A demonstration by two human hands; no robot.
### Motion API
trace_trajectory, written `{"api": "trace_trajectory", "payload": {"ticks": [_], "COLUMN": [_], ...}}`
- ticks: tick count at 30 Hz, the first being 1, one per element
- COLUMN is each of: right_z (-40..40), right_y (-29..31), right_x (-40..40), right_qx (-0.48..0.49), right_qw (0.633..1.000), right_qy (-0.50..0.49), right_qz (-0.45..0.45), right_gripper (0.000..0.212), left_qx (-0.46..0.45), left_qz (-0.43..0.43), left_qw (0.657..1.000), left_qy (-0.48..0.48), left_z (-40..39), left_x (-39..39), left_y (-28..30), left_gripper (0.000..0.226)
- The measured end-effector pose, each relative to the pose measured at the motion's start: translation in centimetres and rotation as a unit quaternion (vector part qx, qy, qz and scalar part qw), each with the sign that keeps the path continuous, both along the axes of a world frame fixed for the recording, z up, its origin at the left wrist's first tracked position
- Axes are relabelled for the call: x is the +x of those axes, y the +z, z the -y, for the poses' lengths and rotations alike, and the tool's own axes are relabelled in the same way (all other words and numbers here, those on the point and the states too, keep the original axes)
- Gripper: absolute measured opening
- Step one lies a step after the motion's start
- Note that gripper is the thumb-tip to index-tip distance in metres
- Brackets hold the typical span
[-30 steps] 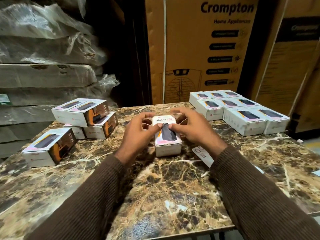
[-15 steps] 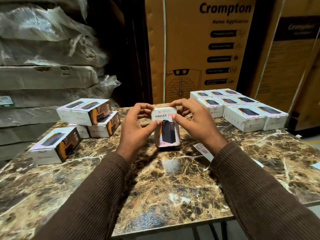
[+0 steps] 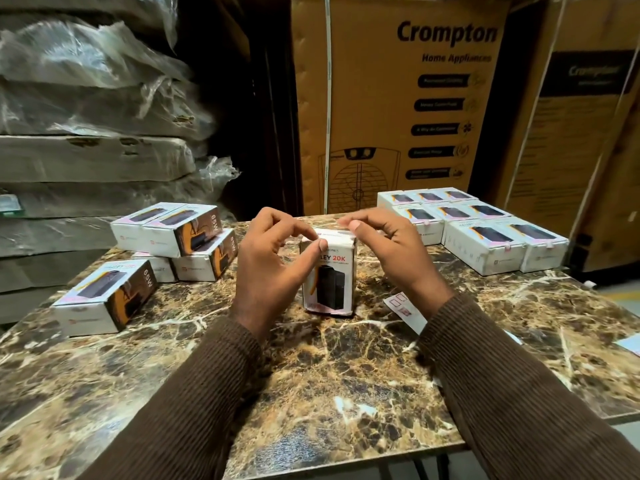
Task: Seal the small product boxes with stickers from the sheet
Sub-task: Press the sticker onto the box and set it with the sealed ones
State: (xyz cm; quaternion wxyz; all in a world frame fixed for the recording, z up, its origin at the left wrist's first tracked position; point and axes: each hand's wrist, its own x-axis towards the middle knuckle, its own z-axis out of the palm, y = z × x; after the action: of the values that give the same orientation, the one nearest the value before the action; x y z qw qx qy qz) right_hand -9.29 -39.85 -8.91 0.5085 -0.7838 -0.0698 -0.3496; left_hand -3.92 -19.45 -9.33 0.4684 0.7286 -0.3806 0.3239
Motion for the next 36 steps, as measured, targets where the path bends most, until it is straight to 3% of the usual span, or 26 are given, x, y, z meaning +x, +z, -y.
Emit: {"api": "trace_trajectory", "payload": {"ticks": [4, 9, 16, 21, 30, 36], "right_z": [0.1, 0.0, -1.0, -0.2, -0.3, -0.4], "right_y": [-0.3, -0.3, 0.0, -0.1, 0.0, -0.1], "right_x": [0.3, 0.0, -0.6, -0.3, -0.7, -0.7], "right_qx": [-0.002, -0.018, -0.029, -0.057, -0.031, -0.091], "right_qw": [1.0, 0.999, 0.999, 0.996, 0.999, 0.993], "right_qy": [-0.008, -0.026, 0.015, -0.06, -0.042, -0.074], "right_qz": [-0.021, -0.002, 0.0, 0.015, -0.007, 0.01], "right_gripper": [0.017, 0.011, 0.009, 0.011, 0.007, 0.005], "left_qx": [0.05, 0.028, 0.065, 0.077, 0.042, 0.037], "left_qz": [0.04, 0.011, -0.064, -0.067, -0.137, -0.136], "left_qw": [0.998, 1.0, 0.996, 0.995, 0.988, 0.989], "left_qy": [0.005, -0.006, -0.015, -0.006, -0.065, -0.037], "left_z": [0.3, 0.5, 0.7, 0.9, 0.2, 0.0], "left_x": [0.0, -0.2, 0.4, 0.8, 1.3, 1.8], "left_y": [-0.1, -0.2, -0.6, -0.8, -0.7, -1.0], "left_gripper": [0.009, 0.008, 0.041, 0.034, 0.027, 0.019]}}
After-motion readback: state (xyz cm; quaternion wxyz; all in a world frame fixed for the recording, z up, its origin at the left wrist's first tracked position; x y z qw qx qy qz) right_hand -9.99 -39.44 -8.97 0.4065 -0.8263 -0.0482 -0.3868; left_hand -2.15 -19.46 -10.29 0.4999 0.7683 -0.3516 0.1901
